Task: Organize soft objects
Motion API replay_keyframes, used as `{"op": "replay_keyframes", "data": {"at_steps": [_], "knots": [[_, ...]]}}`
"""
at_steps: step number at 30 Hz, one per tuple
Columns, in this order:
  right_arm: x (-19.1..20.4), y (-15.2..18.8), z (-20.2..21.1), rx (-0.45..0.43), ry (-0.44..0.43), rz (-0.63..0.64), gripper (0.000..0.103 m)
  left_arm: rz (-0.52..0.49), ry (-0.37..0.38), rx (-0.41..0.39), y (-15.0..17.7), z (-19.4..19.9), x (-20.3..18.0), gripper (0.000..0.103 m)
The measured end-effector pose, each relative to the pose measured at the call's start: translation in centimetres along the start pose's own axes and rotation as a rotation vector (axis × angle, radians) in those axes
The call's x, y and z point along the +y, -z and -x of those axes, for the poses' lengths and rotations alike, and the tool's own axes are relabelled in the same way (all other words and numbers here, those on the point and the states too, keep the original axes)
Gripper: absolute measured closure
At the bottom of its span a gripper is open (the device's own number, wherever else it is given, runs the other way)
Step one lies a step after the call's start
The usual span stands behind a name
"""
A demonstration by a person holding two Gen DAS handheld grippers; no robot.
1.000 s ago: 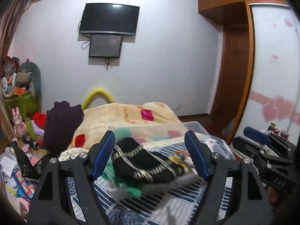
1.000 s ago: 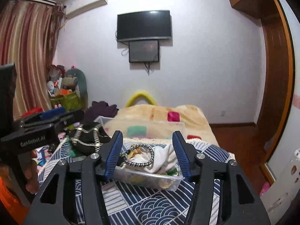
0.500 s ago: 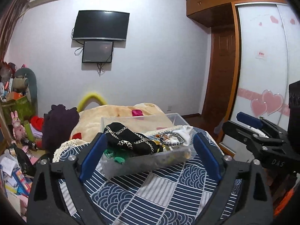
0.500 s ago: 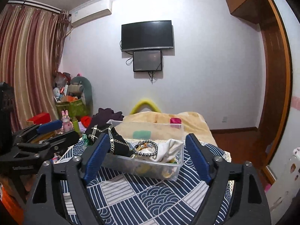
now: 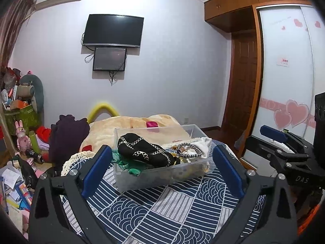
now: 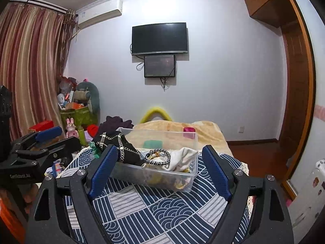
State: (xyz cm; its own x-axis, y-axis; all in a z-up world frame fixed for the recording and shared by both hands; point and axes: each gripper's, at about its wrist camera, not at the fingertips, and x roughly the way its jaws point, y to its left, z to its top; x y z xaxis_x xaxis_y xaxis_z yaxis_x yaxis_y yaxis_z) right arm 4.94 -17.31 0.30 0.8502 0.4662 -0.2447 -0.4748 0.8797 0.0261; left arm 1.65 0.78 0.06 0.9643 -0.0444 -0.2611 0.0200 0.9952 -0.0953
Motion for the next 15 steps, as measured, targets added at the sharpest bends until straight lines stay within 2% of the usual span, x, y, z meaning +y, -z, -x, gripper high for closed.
{"op": "replay_keyframes", "data": {"at_steps": [15], "knots": [[0.16, 0.06, 0.19, -0.002, -0.018, -0.007, 0.018, -0.007, -0.006, -0.008, 0.18, 0.31, 0.14, 0.002]]}}
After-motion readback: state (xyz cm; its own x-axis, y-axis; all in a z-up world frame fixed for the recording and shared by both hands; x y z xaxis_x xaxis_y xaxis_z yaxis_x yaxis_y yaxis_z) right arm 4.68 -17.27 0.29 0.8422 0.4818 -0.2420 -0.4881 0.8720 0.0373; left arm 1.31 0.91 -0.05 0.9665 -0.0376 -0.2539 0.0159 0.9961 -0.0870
